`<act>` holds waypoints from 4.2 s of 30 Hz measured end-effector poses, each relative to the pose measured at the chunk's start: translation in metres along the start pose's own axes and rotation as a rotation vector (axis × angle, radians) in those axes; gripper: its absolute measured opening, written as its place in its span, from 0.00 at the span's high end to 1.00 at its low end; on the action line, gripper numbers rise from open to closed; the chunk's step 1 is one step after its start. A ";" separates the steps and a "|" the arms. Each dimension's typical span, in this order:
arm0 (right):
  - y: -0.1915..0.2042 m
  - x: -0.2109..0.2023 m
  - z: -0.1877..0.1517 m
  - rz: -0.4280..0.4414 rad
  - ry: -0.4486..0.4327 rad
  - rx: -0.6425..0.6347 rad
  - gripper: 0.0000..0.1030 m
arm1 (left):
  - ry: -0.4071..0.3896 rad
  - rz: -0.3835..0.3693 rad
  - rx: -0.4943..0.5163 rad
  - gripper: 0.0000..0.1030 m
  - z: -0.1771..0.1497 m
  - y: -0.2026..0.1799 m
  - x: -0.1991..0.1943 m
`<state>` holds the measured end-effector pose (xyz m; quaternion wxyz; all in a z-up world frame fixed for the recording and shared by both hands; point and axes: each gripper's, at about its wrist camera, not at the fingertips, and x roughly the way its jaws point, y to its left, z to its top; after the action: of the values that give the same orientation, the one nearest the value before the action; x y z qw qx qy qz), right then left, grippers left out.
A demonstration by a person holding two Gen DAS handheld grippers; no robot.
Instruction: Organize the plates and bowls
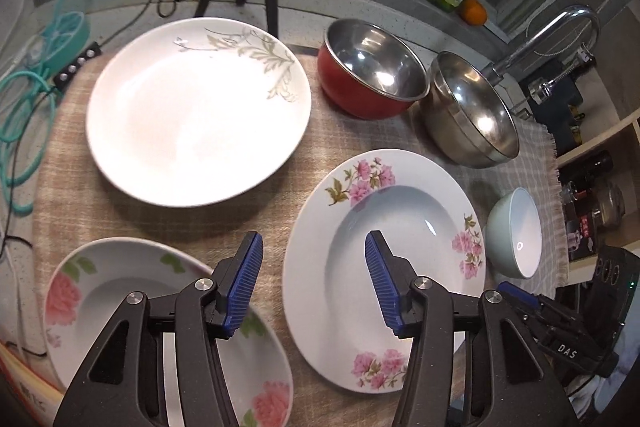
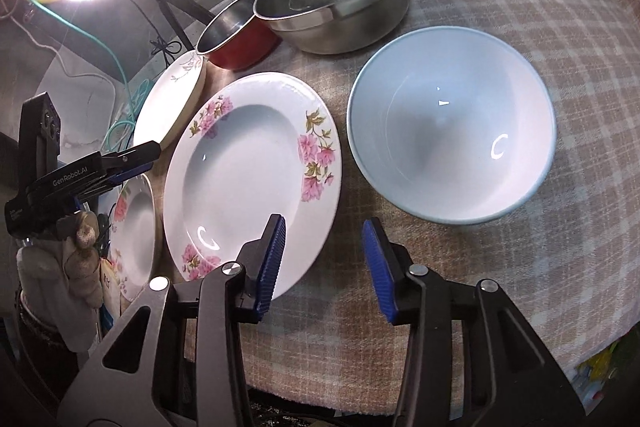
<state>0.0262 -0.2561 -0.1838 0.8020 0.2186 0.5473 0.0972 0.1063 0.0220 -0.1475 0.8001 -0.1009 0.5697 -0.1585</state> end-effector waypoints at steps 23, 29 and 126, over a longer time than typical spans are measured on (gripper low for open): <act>-0.007 0.027 0.014 0.037 0.065 0.030 0.83 | 0.093 -0.027 0.004 0.72 0.012 0.008 0.029; -0.005 0.026 0.015 0.022 0.067 0.010 0.83 | 0.090 -0.003 0.028 0.72 0.009 0.003 0.029; 0.045 -0.009 0.012 -0.091 0.000 -0.356 0.58 | -0.018 0.096 0.004 0.68 -0.073 -0.037 -0.019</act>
<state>0.0379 -0.2226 -0.1524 0.8316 0.0481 0.5308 0.1562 0.0264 -0.0041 -0.1428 0.8119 -0.0731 0.5665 -0.1202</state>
